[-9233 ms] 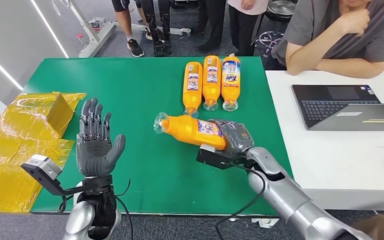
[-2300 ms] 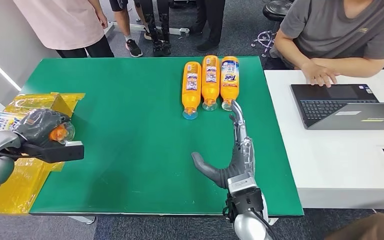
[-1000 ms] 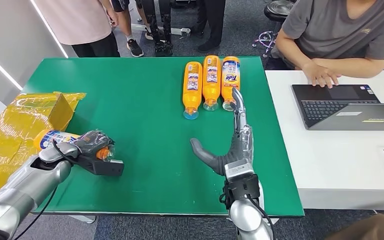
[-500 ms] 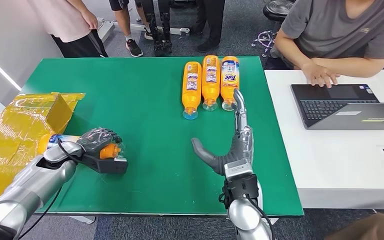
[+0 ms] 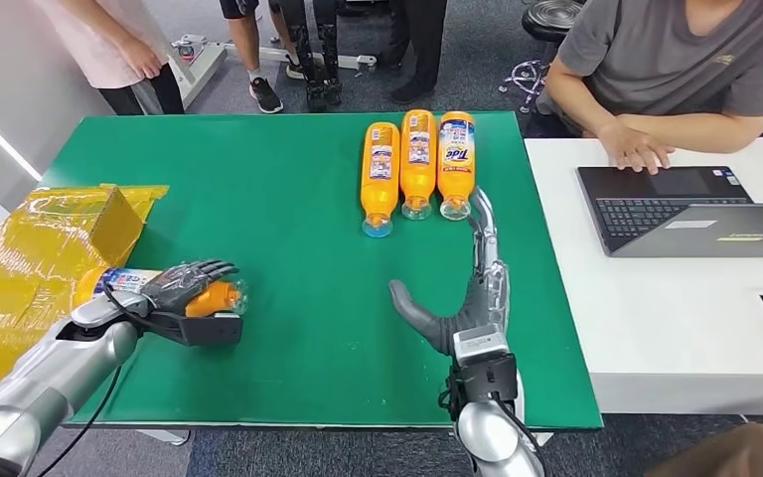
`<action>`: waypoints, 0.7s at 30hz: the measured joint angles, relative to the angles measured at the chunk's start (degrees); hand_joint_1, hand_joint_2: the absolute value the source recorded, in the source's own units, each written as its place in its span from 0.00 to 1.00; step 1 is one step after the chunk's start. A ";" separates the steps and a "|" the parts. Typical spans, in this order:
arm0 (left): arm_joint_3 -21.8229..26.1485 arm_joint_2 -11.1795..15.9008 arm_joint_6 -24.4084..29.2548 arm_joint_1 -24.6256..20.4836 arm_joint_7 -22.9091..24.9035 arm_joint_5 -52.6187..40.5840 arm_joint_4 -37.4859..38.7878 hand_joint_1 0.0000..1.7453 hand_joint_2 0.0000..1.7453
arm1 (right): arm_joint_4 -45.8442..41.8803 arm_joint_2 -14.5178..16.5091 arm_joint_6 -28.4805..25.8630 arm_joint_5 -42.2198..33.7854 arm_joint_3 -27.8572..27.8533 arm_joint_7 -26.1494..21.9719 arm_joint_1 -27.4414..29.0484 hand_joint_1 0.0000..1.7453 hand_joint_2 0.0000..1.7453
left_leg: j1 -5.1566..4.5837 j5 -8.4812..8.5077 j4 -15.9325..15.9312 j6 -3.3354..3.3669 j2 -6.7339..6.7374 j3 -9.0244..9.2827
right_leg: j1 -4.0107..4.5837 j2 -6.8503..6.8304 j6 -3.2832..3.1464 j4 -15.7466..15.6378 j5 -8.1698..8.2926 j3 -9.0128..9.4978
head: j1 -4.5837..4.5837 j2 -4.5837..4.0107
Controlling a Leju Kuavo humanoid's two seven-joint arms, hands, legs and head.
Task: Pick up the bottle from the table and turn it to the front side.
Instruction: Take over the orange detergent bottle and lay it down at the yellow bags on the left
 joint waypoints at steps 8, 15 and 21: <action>3.69 5.42 -1.14 4.91 2.03 2.16 -8.02 0.00 1.00 | -0.84 -0.66 1.64 1.71 -0.06 2.03 1.32 0.00 1.00 | 0.01 0.00 -0.02 -0.01 0.00 0.00 | 0.01 0.01 -0.01 0.00 -0.01 -0.02 | -0.02 0.00; 10.43 9.64 1.22 11.97 8.50 -0.90 -18.29 0.00 1.00 | -2.37 -0.79 4.44 3.72 -0.25 3.02 2.89 0.00 1.00 | 0.01 -0.01 -0.02 -0.01 0.03 -0.02 | 0.01 0.03 -0.01 -0.02 -0.02 -0.05 | -0.01 0.00; 19.43 10.98 1.90 17.46 9.40 -4.13 -27.56 0.00 1.00 | -3.71 -0.82 5.41 4.64 -0.35 3.27 4.24 0.00 1.00 | 0.01 -0.01 -0.02 -0.01 0.01 -0.05 | 0.01 0.02 -0.01 -0.03 -0.02 -0.07 | 0.00 0.00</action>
